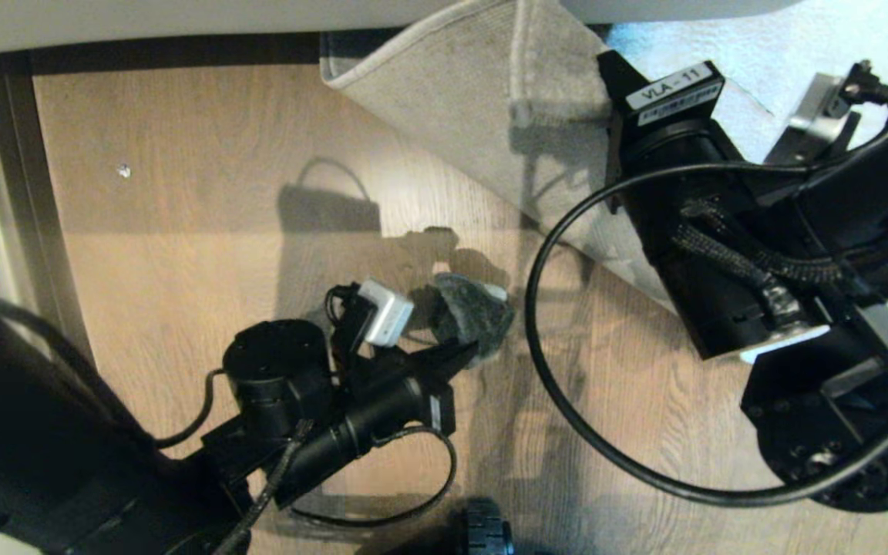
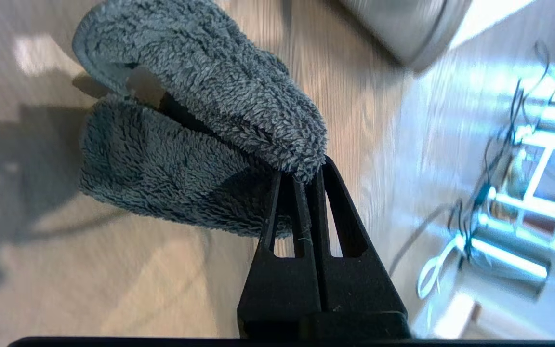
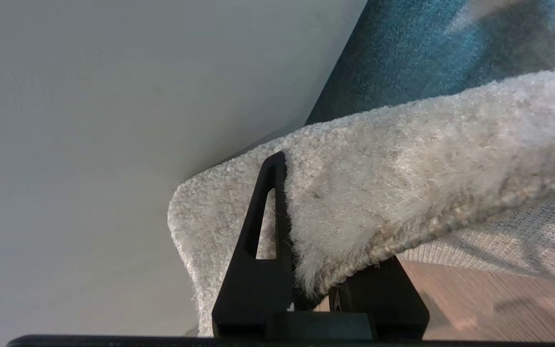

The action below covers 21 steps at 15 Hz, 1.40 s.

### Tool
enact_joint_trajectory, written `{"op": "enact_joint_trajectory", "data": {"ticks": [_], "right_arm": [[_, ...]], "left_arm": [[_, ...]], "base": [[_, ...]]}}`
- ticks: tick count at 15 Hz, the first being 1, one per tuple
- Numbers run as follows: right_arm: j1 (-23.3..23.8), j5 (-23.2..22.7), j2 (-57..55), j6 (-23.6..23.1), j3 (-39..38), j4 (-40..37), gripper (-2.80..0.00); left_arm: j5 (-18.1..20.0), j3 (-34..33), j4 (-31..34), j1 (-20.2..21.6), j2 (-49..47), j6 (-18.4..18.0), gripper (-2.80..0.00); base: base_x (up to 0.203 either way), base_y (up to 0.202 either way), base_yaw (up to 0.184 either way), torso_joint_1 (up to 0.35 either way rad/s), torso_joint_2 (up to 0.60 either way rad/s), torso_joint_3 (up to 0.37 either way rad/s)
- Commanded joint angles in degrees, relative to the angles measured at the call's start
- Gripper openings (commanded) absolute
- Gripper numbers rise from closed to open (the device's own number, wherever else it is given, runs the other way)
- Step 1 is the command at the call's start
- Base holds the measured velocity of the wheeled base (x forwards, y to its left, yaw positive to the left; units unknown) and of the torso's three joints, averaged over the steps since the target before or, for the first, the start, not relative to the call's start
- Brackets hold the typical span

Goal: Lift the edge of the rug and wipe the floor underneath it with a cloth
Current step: Wipe the floor under the carpet with a rag

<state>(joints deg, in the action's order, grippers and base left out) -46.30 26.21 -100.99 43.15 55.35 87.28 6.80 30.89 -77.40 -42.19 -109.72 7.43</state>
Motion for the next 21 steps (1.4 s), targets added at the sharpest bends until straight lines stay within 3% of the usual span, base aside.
{"op": "enact_joint_trajectory", "data": {"ticks": [1,7,12,21], "right_arm": [[-0.02,0.16,0.09,0.26,-0.33,2.45,-2.8],[-0.11,0.16,0.09,0.18,-0.31,2.45,-2.8],[-0.19,0.07,-0.04,0.26,-0.33,2.52,-2.8],[-0.37,-0.55,-0.53,0.35,-0.15,2.54,-2.8]], "left_arm": [[-0.01,4.21,-0.51,0.42,-3.51,0.06,-2.8],[0.07,10.95,-0.47,8.6,-6.17,0.04,-2.8],[0.07,11.15,-3.76,17.46,-5.68,0.19,-2.8],[0.65,7.53,-5.42,28.62,0.37,0.21,-2.8]], "base": [[0.0,0.0,0.0,0.0,0.0,0.0],[0.0,0.0,0.0,0.0,0.0,0.0],[0.0,0.0,0.0,0.0,0.0,0.0],[0.0,0.0,0.0,0.0,0.0,0.0]]}}
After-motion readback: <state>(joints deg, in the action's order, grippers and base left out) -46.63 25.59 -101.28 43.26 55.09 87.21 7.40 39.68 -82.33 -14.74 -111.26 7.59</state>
